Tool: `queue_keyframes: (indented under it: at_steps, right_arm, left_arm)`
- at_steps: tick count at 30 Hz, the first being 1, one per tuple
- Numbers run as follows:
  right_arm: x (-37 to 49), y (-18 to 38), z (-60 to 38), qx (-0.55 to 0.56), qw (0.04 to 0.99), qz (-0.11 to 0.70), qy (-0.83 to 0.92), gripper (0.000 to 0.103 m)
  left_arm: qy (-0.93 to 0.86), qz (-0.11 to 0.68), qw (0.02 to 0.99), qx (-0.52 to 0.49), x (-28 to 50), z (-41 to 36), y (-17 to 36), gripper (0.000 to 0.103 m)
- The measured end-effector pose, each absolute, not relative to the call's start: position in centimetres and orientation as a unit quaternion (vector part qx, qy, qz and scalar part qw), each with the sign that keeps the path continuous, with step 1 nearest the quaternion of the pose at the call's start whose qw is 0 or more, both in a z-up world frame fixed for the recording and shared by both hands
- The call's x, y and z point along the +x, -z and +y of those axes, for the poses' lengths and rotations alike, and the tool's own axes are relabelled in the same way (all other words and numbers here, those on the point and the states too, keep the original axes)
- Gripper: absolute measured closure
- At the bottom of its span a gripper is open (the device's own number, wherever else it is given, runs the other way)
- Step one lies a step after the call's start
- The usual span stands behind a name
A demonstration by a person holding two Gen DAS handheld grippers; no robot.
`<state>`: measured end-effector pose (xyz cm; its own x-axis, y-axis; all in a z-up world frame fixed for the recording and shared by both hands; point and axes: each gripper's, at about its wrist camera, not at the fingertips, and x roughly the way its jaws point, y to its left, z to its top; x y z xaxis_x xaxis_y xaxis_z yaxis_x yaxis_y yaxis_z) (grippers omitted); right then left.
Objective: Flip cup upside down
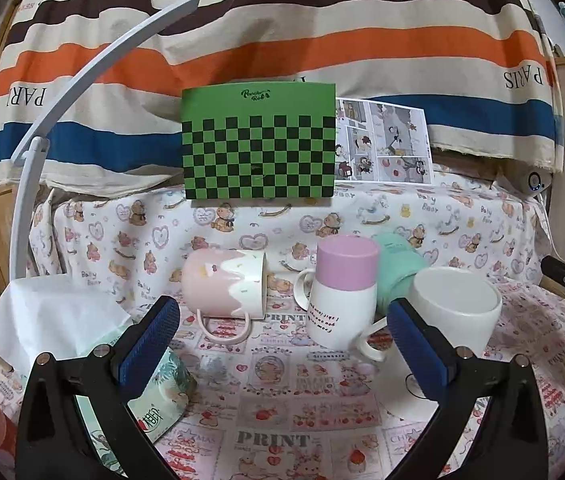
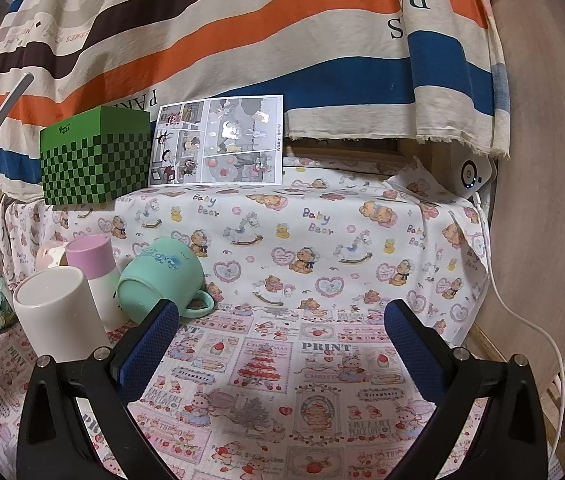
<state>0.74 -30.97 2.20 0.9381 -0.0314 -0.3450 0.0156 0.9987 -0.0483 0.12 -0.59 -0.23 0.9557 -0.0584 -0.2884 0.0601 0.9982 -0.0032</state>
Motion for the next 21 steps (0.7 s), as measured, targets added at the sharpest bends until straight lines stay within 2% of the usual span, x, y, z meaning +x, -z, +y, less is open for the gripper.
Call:
queue_keyframes:
  at_steps: [21]
  right_arm:
    - [0.73,-2.11,-30.98,-0.023,0.984,0.176,0.012,0.0]
  left_arm:
    - [0.034,0.145,0.989,0.001,0.05,-0.46,0.31,0.0]
